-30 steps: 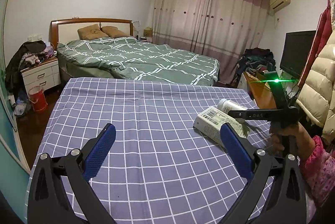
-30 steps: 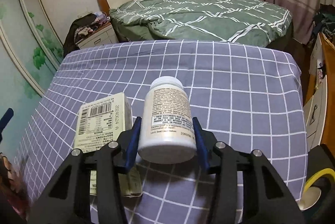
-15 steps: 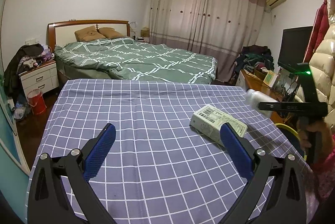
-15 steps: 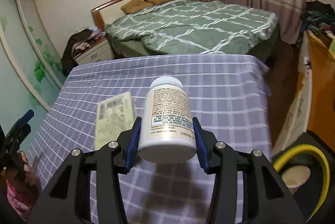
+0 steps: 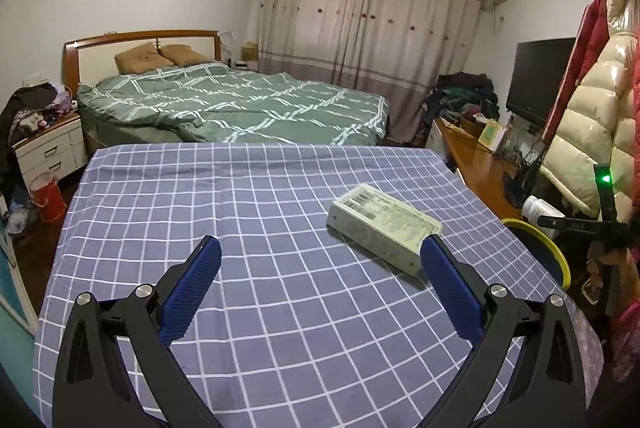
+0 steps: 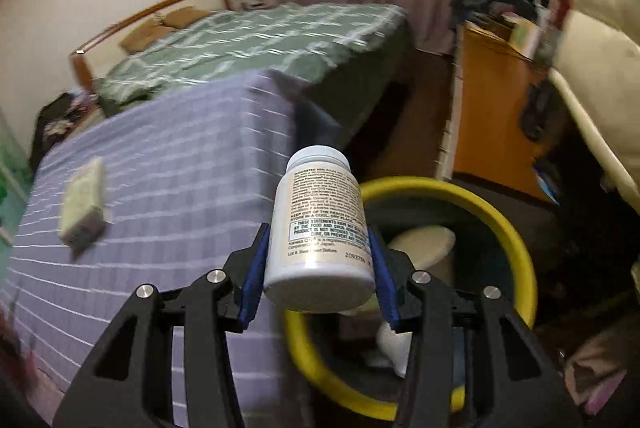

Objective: Collect trash
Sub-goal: 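Carry the pill bottle over the bin and open the right tool, then grasp the pale green barcode box with the left tool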

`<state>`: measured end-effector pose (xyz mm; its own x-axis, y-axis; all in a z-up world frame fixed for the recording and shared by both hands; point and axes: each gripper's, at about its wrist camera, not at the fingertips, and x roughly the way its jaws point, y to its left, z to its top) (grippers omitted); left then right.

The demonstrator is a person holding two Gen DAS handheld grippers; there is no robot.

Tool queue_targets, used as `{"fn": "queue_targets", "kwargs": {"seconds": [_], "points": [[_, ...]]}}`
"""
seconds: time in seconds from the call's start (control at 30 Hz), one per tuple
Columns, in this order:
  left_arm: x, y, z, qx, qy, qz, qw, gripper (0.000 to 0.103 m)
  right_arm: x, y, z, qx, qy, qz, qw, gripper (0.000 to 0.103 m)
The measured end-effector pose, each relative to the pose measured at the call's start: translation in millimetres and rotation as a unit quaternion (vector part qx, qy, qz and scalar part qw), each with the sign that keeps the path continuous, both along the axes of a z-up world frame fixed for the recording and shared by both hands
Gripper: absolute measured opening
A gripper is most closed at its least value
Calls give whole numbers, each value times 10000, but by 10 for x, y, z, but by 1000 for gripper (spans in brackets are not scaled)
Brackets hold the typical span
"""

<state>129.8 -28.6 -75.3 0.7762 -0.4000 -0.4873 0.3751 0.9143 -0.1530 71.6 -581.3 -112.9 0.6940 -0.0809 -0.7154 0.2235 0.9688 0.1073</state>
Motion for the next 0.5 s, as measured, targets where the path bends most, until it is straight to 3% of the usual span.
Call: {"fn": "queue_targets", "kwargs": {"seconds": [0.23, 0.5], "points": [[13, -251, -28, 29, 241, -299, 9993, 98, -106, -286, -280, -23, 233, -475, 9986, 45], [81, -800, -105, 543, 522, -647, 9951, 98, -157, -407, -429, 115, 346, -697, 9969, 53]]}}
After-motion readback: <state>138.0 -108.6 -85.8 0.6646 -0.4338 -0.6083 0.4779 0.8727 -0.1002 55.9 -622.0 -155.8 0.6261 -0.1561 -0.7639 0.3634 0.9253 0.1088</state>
